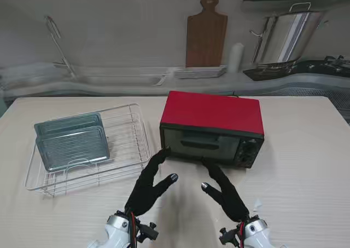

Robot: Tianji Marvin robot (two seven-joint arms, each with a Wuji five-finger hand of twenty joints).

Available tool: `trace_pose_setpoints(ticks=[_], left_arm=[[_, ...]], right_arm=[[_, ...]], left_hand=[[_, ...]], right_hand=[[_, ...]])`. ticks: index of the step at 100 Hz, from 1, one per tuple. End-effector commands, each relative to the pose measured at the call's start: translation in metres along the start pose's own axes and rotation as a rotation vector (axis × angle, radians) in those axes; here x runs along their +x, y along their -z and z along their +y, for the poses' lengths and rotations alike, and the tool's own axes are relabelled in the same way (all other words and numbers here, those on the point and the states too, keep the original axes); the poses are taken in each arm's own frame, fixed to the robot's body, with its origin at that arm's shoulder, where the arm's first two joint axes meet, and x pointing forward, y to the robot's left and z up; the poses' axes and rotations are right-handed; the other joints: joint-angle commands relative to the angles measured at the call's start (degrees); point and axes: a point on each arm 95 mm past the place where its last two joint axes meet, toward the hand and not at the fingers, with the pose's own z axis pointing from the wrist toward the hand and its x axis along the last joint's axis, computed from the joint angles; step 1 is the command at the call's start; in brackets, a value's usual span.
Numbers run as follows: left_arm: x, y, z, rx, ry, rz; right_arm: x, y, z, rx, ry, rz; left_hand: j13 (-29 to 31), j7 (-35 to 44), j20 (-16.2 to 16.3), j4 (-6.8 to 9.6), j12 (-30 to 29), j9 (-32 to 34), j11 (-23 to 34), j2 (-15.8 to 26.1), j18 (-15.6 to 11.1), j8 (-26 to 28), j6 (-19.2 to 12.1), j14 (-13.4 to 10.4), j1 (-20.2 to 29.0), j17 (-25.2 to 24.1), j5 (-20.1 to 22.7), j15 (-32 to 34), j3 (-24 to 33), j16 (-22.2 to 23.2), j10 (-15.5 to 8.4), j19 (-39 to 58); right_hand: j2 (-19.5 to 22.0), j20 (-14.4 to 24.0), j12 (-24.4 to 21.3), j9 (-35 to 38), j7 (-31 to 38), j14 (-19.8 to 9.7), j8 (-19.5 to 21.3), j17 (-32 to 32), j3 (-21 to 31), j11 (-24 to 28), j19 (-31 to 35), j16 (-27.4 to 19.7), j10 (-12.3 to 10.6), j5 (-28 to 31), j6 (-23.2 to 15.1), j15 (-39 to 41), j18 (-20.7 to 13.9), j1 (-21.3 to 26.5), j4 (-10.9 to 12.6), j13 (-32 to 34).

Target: Slide the trays into the oven

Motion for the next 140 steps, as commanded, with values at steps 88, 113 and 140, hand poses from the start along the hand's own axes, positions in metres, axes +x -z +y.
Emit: trace_pose_setpoints(ticks=[88,113,140], left_arm=[[0.017,0.011,-0.004,0.018,0.017,0.003],[0.024,0.016,-0.007,0.022,0.007,0.012],[0.027,0.024,-0.011,0.023,-0.008,0.018]], right_arm=[[0.016,0.003,0.006,-0.06,0.071,0.017],[0.039,0.002,0.009,-0.092,0.218,0.027],[0.057,-0.009,0.013,-0.115,0.428,0.014]], left_hand=[[-1.68,7.2,4.7,0.85,1.85,2.58,2.69,1.05,1.71,3.22,0.84,3.88,0.31,-1.44,2.48,2.19,1.12,10.77,1.69,2.21],[-0.87,7.95,6.81,0.86,2.5,3.72,2.81,1.0,2.15,3.93,2.1,4.62,0.38,-1.66,4.69,2.73,1.16,12.45,2.63,2.8],[-1.04,8.05,7.18,0.87,2.72,4.55,2.41,1.12,2.23,4.99,2.15,4.47,0.45,-1.68,5.89,2.23,0.93,12.52,2.71,2.31]], right_hand=[[-1.59,3.17,-0.91,6.9,10.51,-0.59,4.39,-0.28,1.41,-0.88,6.23,1.37,1.66,1.18,3.29,2.32,-1.32,-0.58,-2.92,1.12],[-1.96,6.19,-0.26,8.34,11.03,1.41,5.98,-0.16,2.19,-0.28,11.43,2.67,3.35,2.67,4.76,4.57,-0.36,-0.52,-2.98,2.79],[-2.48,10.71,11.72,-1.73,10.54,5.71,9.2,2.24,3.54,23.38,17.91,5.68,6.29,5.25,7.24,9.8,5.11,0.2,-1.51,4.42]])
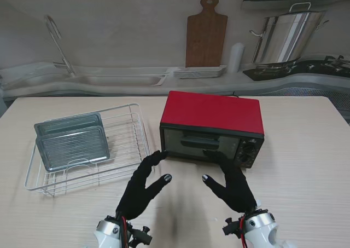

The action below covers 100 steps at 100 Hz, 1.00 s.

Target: Slide the trays into the oven

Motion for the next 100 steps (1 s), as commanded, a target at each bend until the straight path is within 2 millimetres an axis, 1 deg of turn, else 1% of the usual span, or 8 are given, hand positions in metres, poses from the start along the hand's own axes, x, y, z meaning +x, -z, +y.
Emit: trace_pose_setpoints(ticks=[1,10,20,34,68,84,87,100], left_arm=[[0.004,0.004,0.002,-0.012,0.004,0.005],[0.005,0.006,0.001,-0.006,0.003,0.01],[0.006,0.007,0.001,0.001,0.006,0.017],[0.008,0.009,0.0,0.008,0.006,0.025],[0.008,0.01,-0.001,0.012,0.01,0.033],[0.009,0.011,-0.001,0.012,0.011,0.034],[0.009,0.011,-0.001,0.012,0.012,0.034],[0.009,0.011,-0.001,0.014,0.011,0.035]], right_arm=[[0.009,-0.005,0.001,-0.005,0.019,0.019],[0.013,-0.011,0.003,-0.012,0.096,0.022],[0.018,-0.017,0.004,-0.017,0.174,0.028],[0.025,-0.026,0.002,-0.034,0.273,0.037],[0.033,-0.043,-0.003,0.015,0.476,0.019],[0.032,-0.049,-0.007,0.043,0.557,-0.006],[0.031,-0.05,-0.008,0.043,0.576,-0.01],[0.028,-0.055,-0.009,0.034,0.646,-0.026]], left_hand=[[-1.03,0.01,1.05,0.87,0.83,0.84,0.15,1.1,-0.06,0.77,0.57,-0.33,0.41,-0.8,1.16,0.07,0.84,0.59,-0.04,0.97],[-0.99,-0.17,1.06,0.89,1.07,1.4,0.47,1.07,-0.02,0.97,0.67,-0.27,0.46,-0.74,1.33,0.03,0.75,0.58,0.21,0.82],[-0.94,-0.37,1.12,0.9,1.23,1.3,0.72,1.07,0.01,1.13,0.61,-0.24,0.49,-0.71,1.35,0.02,0.7,0.57,0.16,0.73],[-0.88,-0.59,1.21,0.92,1.25,1.16,0.94,1.08,0.04,1.31,0.57,-0.23,0.46,-0.68,1.45,0.01,0.62,0.55,0.2,0.65],[-1.02,-0.97,1.25,0.94,1.11,1.09,1.13,1.12,0.03,1.59,0.48,-0.35,0.49,-0.64,1.5,-0.08,0.5,0.47,0.15,0.41],[-1.06,-1.05,1.23,0.96,1.07,1.1,1.14,1.07,0.03,1.68,0.57,-0.34,0.55,-0.63,1.45,-0.11,0.47,0.42,0.3,0.32],[-1.05,-1.06,1.22,0.95,1.06,1.09,1.13,1.1,0.03,1.7,0.48,-0.39,0.52,-0.62,1.46,-0.11,0.45,0.41,0.19,0.31],[-1.06,-1.1,1.23,0.97,1.04,1.05,1.12,1.06,0.04,1.73,0.55,-0.35,0.57,-0.61,1.5,-0.12,0.46,0.39,0.17,0.28]], right_hand=[[-0.68,1.6,2.55,-2.56,0.06,0.44,1.22,0.78,1.25,4.94,3.01,1.46,1.97,1.31,0.79,2.11,0.97,0.15,-0.58,2.29],[-0.89,2.76,3.5,-2.63,0.03,1.75,2.12,1.64,1.6,7.75,4.99,2.84,3.03,2.84,1.75,4.63,1.7,-0.05,-0.34,2.49],[-1.12,3.68,4.43,-3.04,-0.27,2.23,3.47,1.92,1.64,10.5,6.32,4.28,4.1,3.87,2.82,7.34,2.1,0.11,-0.05,1.97],[-1.4,4.89,5.26,-3.11,-0.33,3.72,4.94,2.99,2.26,12.84,8.38,5.72,5.67,5.76,4.51,10.14,3.33,-0.14,0.28,1.77],[0.49,5.29,5.29,-3.72,-2.02,4.29,6.12,3.48,0.56,13.39,8.71,5.9,6.19,6.87,5.24,10.59,2.75,-0.87,0.86,1.53],[1.71,5.17,4.63,-3.86,-4.39,4.17,6.32,3.43,-1.15,12.17,8.14,5.37,6.26,6.29,5.36,9.61,2.42,-1.19,1.68,1.47],[1.96,5.07,4.37,-3.85,-5.13,4.15,6.47,3.35,-1.82,11.62,7.85,5.17,6.29,6.25,5.4,9.23,2.47,-1.12,2.15,1.44],[2.35,5.1,4.22,-4.17,-6.0,4.19,6.48,3.31,-2.22,11.24,7.86,5.06,6.48,5.65,5.86,8.99,2.46,-1.53,2.6,1.31]])
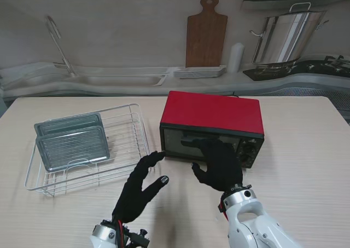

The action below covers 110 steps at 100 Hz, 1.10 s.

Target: Slide the trays into the oven

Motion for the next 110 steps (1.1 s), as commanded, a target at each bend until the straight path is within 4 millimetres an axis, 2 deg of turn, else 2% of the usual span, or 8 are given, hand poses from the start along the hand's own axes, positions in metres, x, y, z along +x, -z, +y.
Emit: trace_pose_setpoints(ticks=[1,50,73,110], left_arm=[[0.004,0.002,0.002,-0.009,0.01,0.004],[0.003,0.001,0.003,-0.016,0.009,0.002],[0.003,0.0,0.003,-0.019,0.009,0.001],[0.003,0.0,0.003,-0.018,0.008,0.0]], right_arm=[[0.0,-0.001,-0.006,0.022,-0.009,-0.003],[-0.009,-0.01,-0.018,0.036,0.114,-0.052],[-0.011,-0.01,-0.023,0.064,0.1,-0.056],[-0.009,0.004,-0.025,0.068,0.017,-0.026]], left_hand=[[-1.06,-0.76,1.2,0.97,0.46,0.21,0.66,1.08,0.0,0.88,0.57,-0.37,0.54,-0.6,0.97,-0.12,0.46,0.35,-0.29,0.28],[-1.15,-0.89,1.16,0.97,0.41,0.19,0.58,1.1,0.0,0.96,0.54,-0.39,0.5,-0.57,0.91,-0.14,0.37,0.27,-0.4,0.19],[-1.12,-0.89,1.16,0.98,0.41,0.16,0.57,1.1,-0.02,1.01,0.48,-0.43,0.52,-0.58,0.96,-0.12,0.36,0.27,-0.39,0.17],[-1.14,-0.94,1.12,0.98,0.41,0.17,0.56,1.16,-0.03,1.03,0.39,-0.5,0.5,-0.56,0.89,-0.14,0.35,0.25,-0.38,0.14]], right_hand=[[1.42,0.74,0.05,-1.72,-1.51,-0.04,0.41,-0.24,-2.75,-0.49,0.61,-0.12,1.65,0.02,0.97,-0.9,-0.97,-1.51,2.2,-0.48],[2.61,-0.07,-0.79,-3.58,-4.12,-0.38,0.05,-0.6,-4.26,-2.57,-1.06,-1.16,1.65,-1.9,1.53,-2.92,-0.71,-2.03,3.34,-1.3],[3.17,-0.47,-1.4,-3.58,-5.11,-0.08,-0.3,-0.54,-5.12,-3.77,-1.71,-1.76,1.92,-2.52,1.74,-3.93,-0.87,-1.95,3.81,-0.99],[2.88,0.08,-1.28,0.47,-4.81,1.7,-0.17,1.37,-4.86,-3.51,-0.41,-0.95,3.47,-1.0,2.63,-2.21,0.35,-1.92,4.39,2.06]])
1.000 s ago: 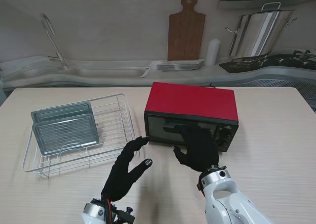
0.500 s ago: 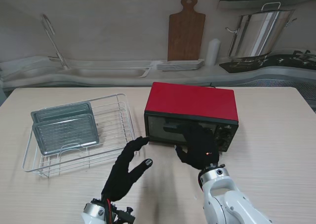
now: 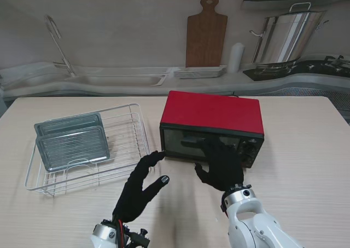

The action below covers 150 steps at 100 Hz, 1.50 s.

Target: Slide the trays into the oven

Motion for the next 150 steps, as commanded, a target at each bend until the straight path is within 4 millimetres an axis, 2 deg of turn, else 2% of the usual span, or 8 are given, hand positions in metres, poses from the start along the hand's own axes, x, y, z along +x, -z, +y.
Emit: trace_pose_setpoints(ticks=[1,45,117,150], left_arm=[[0.003,0.001,0.003,-0.015,0.009,-0.002],[0.003,0.002,0.003,-0.008,0.006,0.006],[0.012,0.014,0.001,0.036,0.003,0.049],[0.014,0.016,0.001,0.047,0.001,0.061]], right_arm=[[0.004,0.008,-0.008,0.036,-0.021,0.008],[0.004,0.024,-0.01,0.047,-0.086,0.037],[0.004,0.072,-0.032,0.094,-0.139,0.069],[0.002,0.088,-0.04,0.121,-0.156,0.078]], left_hand=[[-1.13,-0.9,1.12,0.98,0.41,0.13,0.54,1.11,-0.05,1.02,0.43,-0.44,0.53,-0.56,0.9,-0.14,0.35,0.25,-0.48,0.13],[-1.15,-0.88,1.12,0.99,0.41,0.15,0.6,1.11,-0.03,1.05,0.54,-0.44,0.52,-0.55,0.95,-0.14,0.35,0.23,-0.38,0.15],[-1.1,-1.02,1.22,0.99,0.27,0.29,0.28,0.94,0.04,0.99,0.7,-0.44,0.49,-0.58,1.34,-0.16,0.55,0.18,-0.25,0.21],[-1.07,-1.07,1.29,0.99,0.27,0.3,0.22,0.83,0.09,0.97,0.7,-0.46,0.47,-0.6,1.5,-0.16,0.71,0.17,-0.22,0.24]], right_hand=[[0.96,0.21,0.47,3.13,-0.97,1.56,-0.19,0.4,-1.57,1.29,0.28,1.26,2.42,-0.92,1.16,1.63,0.35,-1.96,2.25,2.1],[0.88,0.55,0.44,4.43,-0.92,2.44,-0.21,1.01,-1.48,0.66,0.81,1.46,3.01,-0.63,1.35,1.83,0.72,-1.94,2.21,3.03],[1.02,0.55,0.56,3.78,-0.85,2.14,-0.15,0.46,-1.62,0.44,0.55,1.33,2.84,-1.04,1.29,1.39,0.59,-1.99,2.16,2.51],[1.18,0.49,0.55,3.49,-0.81,2.02,-0.12,0.33,-1.69,0.39,0.4,1.27,2.72,-1.32,1.25,1.25,0.46,-1.98,2.13,2.33]])
